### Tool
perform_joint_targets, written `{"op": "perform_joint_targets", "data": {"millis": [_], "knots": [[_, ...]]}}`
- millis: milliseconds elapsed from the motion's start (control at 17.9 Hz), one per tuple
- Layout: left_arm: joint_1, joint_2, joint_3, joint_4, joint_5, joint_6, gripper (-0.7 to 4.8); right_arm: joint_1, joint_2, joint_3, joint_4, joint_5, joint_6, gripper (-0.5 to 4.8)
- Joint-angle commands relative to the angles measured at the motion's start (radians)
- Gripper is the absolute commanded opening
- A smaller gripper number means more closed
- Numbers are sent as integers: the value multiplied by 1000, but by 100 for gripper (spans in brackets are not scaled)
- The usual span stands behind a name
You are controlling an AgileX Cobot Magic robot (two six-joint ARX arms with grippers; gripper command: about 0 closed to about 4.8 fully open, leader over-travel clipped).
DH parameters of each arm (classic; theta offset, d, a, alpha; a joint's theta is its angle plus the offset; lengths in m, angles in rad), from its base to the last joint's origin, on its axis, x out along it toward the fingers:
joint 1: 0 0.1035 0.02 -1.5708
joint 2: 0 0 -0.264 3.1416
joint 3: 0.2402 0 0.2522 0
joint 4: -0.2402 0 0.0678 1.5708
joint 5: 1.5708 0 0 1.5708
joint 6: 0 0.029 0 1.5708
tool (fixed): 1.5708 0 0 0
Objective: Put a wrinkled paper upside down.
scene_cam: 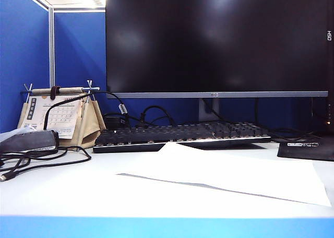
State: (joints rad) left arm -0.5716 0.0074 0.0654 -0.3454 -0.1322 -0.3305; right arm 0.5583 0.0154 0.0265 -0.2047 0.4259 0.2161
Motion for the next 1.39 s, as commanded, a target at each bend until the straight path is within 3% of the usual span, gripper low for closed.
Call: {"op": "perform_joint_targets", "data": {"millis": [56,390,557,613,836,947,1114,1226,1393], "knots": [[1,1,-3,10,12,4,120,0,1,-2,-12,-10,0,-1],[1,2,-2,10,166,4,120,0,1,-2,-11,-31,0,-1],[1,6,58,3,351,4,120,1,1,2,27,-161,0,-1],[1,11,111,-26,354,3,120,6,1,15,49,-196,0,-1],[1,71,233,-38,238,-113,120,5,37,97,68,-178,-3,-1],[1,217,312,-43,251,-108,120,5,107,150,109,-178,-4,-1],[1,458,423,-105,298,-16,120,5,268,232,132,-197,-55,-1],[1,631,486,-117,320,-14,120,5,441,337,114,-263,-139,-1],[1,684,497,-109,320,-7,120,5,663,545,-67,-274,-212,0]]}}
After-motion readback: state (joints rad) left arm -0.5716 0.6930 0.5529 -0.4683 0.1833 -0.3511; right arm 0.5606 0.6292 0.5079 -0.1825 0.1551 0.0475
